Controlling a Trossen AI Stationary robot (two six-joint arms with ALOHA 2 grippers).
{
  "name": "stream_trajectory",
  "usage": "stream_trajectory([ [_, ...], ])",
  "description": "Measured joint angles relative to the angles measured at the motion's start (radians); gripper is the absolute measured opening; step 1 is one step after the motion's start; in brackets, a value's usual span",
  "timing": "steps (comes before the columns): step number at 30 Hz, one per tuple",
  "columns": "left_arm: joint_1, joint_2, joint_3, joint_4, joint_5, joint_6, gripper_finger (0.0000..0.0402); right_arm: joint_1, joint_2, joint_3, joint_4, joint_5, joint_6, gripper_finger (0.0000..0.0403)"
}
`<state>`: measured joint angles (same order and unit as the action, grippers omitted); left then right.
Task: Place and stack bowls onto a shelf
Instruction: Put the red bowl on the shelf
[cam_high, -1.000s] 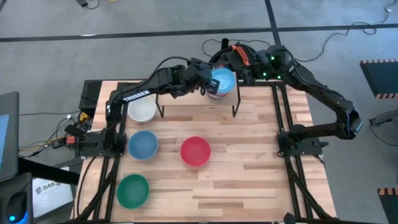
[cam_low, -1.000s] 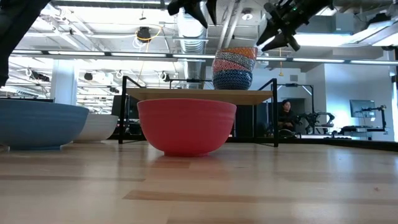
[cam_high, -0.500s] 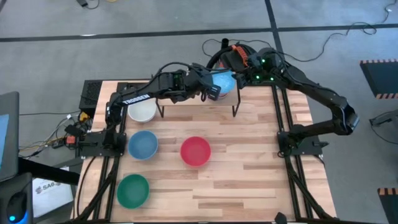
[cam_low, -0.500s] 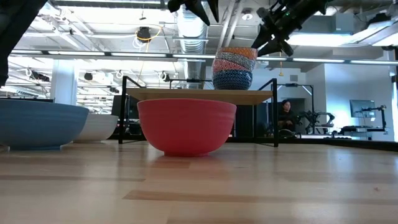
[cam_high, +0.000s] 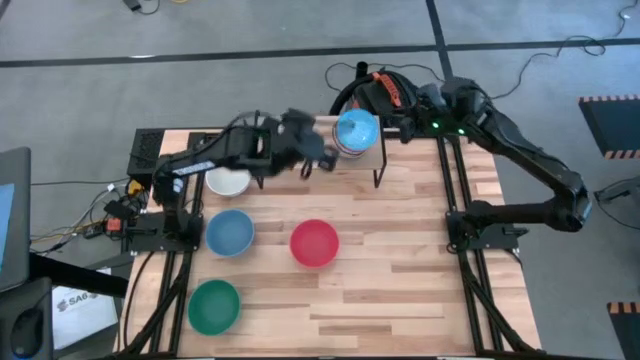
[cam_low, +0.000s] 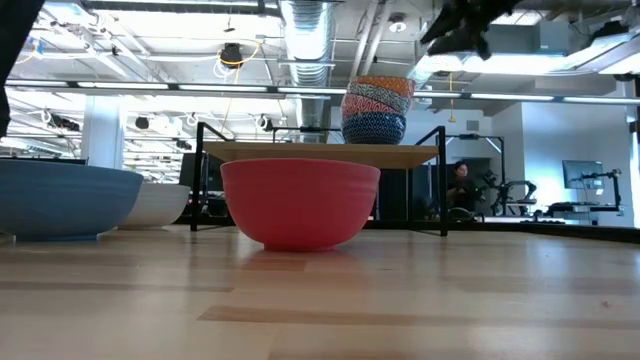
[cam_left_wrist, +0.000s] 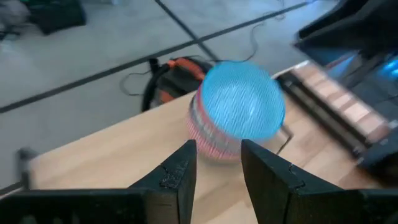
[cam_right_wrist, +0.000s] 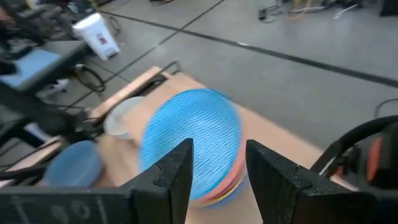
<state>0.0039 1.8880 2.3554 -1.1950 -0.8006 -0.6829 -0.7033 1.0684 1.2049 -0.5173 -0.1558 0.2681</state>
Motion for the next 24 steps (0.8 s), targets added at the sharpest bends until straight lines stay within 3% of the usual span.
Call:
stream_trajectory([
  [5,-0.158,-0.003,-0.055,-0.195,-0.124,-0.213,0.011,0.116,-0.103,-0.001,-0.087,0.0,0.072,0.0173],
  [11,-0.295,0.0,-0.186,-0.206,-0.089,-0.328,0.011,0.369,-0.2,-0.135,-0.014,0.057,0.259,0.0173],
  [18,-0.382,-0.016,-0.319,-0.307,-0.001,-0.392,0.0105,0.688,-0.206,-0.252,0.025,0.333,0.477,0.0173],
  [24,-0.411,-0.133,-0.501,-0.231,0.105,-0.299,0.0084,0.921,-0.106,-0.265,0.034,0.598,0.667,0.0173],
])
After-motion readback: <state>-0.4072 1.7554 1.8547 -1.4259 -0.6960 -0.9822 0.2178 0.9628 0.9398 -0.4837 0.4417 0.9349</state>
